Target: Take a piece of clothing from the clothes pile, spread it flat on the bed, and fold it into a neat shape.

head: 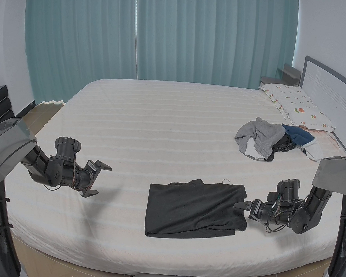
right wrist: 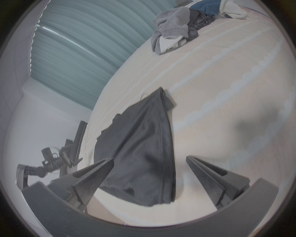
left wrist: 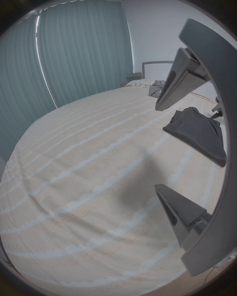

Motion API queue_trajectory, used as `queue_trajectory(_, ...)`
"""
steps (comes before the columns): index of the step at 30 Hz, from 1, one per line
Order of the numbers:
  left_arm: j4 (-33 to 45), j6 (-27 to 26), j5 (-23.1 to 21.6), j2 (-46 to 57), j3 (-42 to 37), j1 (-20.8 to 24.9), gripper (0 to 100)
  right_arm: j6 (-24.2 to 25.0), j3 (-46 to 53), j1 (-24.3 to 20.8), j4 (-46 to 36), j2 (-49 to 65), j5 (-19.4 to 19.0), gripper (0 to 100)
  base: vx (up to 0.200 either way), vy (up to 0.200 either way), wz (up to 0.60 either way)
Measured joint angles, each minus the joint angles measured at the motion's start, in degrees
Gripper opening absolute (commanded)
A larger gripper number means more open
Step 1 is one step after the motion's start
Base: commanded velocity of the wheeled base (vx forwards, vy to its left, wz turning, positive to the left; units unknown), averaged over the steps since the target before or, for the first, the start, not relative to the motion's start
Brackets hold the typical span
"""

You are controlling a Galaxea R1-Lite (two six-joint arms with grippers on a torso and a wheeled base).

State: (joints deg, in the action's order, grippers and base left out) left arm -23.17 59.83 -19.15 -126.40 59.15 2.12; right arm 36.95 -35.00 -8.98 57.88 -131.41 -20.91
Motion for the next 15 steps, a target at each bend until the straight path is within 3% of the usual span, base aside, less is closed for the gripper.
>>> queue_trajectory(9,0.00,-0.05,-0.02,0.00,0.02,0.00,100,-3.84,5.02,-2.04,-1.61,2.45,-0.66,100,0.000,0.000,0.00)
queue_trajectory(10,0.00,-0.09,0.00,0.00,0.02,0.00,100,-4.05,5.23,-2.30,-1.67,2.56,-0.62,0,0.000,0.000,0.00)
queue_trajectory(15,-0.02,-0.09,-0.02,0.00,0.02,0.00,100,-5.61,6.29,-2.83,-3.44,3.57,-0.52,0,0.000,0.000,0.00)
